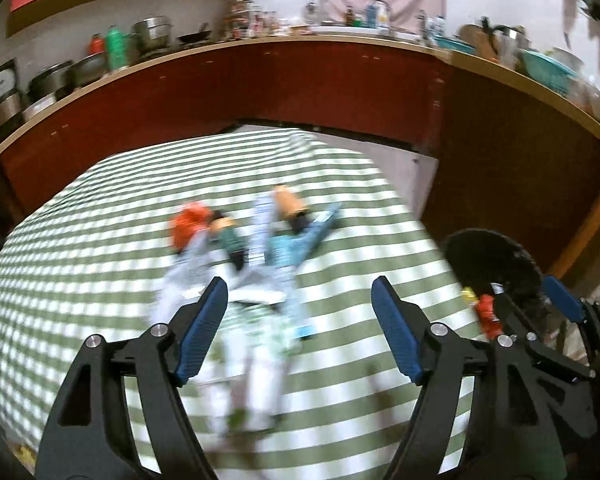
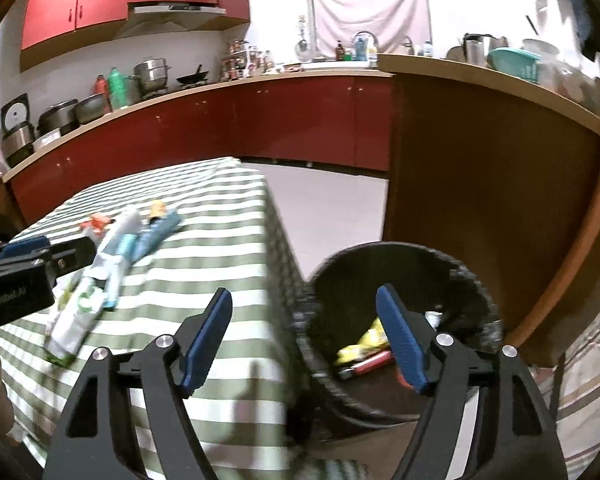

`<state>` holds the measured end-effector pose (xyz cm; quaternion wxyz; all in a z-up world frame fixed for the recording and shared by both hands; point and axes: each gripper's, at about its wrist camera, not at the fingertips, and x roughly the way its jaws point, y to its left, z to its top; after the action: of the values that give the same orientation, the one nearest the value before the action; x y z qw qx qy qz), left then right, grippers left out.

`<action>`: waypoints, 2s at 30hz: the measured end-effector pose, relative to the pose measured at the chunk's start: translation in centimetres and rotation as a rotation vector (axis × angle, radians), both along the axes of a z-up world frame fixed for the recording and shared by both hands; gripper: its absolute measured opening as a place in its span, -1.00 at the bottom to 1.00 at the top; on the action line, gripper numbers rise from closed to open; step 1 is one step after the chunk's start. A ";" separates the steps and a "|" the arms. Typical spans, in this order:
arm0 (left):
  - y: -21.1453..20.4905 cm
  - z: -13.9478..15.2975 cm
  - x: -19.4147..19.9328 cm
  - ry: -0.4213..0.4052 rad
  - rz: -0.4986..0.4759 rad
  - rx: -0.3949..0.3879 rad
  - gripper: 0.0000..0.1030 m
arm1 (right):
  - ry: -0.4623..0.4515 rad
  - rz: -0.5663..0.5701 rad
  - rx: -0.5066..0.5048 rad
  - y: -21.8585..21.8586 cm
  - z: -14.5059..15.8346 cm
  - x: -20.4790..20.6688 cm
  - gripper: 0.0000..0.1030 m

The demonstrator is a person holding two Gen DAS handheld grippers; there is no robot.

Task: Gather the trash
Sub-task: 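Move both open tools back over the trash on the table, then grasp the large white tube with green cap with the right tool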

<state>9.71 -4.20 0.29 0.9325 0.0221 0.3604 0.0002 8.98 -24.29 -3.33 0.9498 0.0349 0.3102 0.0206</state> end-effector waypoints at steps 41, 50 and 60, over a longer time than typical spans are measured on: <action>16.8 -3.2 -3.9 0.055 0.270 -0.014 0.53 | 0.120 0.243 -0.004 17.4 -1.3 0.3 0.09; 17.5 -3.4 -3.9 0.061 0.295 -0.010 0.53 | 0.105 0.219 -0.061 17.3 -1.1 -0.2 0.09; 18.3 -3.7 -3.9 0.071 0.311 -0.024 0.53 | 0.117 0.202 -0.054 16.7 -1.1 -0.4 0.12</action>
<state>5.85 14.08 -3.38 0.9081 -0.0448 0.3924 0.1393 8.60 -7.55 -4.45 0.9238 -0.0209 0.3674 0.1060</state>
